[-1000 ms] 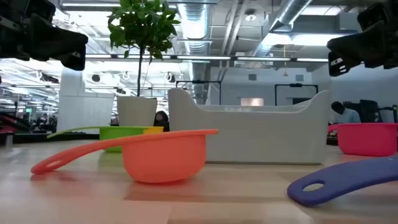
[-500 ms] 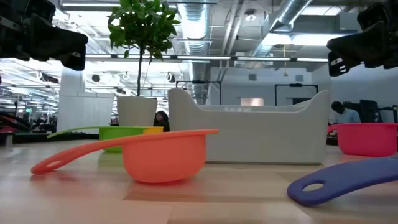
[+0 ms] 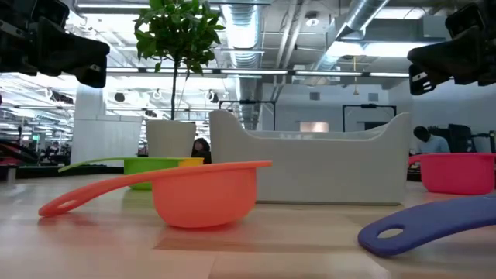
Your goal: Nest measuring cups in basket
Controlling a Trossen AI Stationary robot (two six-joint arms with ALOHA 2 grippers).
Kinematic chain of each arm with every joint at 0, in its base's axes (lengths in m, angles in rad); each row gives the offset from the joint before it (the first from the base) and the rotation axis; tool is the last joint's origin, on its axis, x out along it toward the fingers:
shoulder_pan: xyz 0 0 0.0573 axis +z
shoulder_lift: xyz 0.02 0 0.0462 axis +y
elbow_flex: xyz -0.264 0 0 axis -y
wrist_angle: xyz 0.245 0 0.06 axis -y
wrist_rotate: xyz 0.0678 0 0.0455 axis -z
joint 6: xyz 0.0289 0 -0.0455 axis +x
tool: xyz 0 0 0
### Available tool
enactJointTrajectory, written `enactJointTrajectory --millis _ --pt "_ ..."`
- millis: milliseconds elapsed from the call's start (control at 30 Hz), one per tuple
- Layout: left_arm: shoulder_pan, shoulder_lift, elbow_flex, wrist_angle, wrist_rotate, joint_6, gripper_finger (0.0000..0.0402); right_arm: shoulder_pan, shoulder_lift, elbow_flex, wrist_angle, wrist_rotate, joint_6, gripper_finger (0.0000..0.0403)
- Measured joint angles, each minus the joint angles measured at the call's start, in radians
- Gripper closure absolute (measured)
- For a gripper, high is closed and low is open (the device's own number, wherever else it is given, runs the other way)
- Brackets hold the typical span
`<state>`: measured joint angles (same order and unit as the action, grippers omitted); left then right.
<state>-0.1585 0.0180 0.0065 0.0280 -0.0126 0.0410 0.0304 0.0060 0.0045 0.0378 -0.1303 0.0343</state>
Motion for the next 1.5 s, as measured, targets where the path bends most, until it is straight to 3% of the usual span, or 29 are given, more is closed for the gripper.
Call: enactJointTrajectory --millis 267,500,1500 --pt "0.0 0.0 0.0 0.0 0.0 0.001 0.0401 0.0 0.0 0.0 0.0 0.0 0.0 0.0361" --pt "0.0 0.0 0.0 0.005 -0.02 0.201 0.0401 0.0 0.0 0.0 0.0 0.0 0.0 0.0361" --pt "0.001 0.0 0.0 0.02 -0.051 0.144 0.0402 0.0 0.0 0.0 0.0 0.0 0.0 0.0361"
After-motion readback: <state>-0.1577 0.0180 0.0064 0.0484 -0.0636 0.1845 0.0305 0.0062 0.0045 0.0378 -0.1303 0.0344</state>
